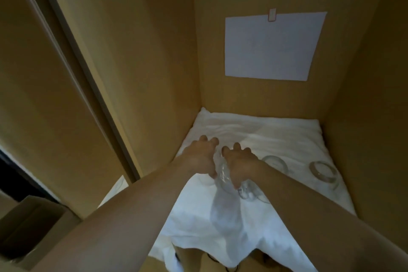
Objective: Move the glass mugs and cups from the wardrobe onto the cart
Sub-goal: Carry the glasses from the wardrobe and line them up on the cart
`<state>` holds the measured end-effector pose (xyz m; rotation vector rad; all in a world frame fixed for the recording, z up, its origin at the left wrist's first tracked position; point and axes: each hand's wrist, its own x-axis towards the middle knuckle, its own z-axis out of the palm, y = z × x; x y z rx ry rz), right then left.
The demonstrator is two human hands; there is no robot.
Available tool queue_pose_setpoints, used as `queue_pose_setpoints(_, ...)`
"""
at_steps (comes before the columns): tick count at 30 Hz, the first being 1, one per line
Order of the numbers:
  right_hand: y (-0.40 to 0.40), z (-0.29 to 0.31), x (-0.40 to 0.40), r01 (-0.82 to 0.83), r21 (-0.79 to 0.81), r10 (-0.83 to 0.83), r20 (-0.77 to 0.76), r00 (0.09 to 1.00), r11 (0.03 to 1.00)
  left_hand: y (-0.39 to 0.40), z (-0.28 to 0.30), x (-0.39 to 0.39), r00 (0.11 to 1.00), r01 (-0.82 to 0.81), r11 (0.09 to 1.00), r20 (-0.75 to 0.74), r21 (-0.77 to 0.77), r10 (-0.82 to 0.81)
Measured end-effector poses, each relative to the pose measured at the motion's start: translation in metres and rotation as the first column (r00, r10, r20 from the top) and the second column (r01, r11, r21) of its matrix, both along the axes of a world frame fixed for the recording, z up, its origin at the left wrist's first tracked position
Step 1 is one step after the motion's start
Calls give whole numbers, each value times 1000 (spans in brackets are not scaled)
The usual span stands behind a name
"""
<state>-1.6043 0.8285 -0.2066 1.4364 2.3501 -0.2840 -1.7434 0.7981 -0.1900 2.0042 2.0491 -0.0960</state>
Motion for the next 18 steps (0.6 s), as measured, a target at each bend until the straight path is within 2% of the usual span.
queue_pose_setpoints(3,4,-3,-4,24,44,-24,-15,1000,999,9,1,5,995,6,1000,-100,-14,-8)
queue_pose_setpoints(10,10,-11,-12,134,61,-129,-72,989,989,28,-8,-2,993,73,997,-90,-38,-76)
queue_pose_setpoints(18,8,-12,-16,192,67,-185,-90,979,979,25,-16,-9,994,99,994,-39,45,-98)
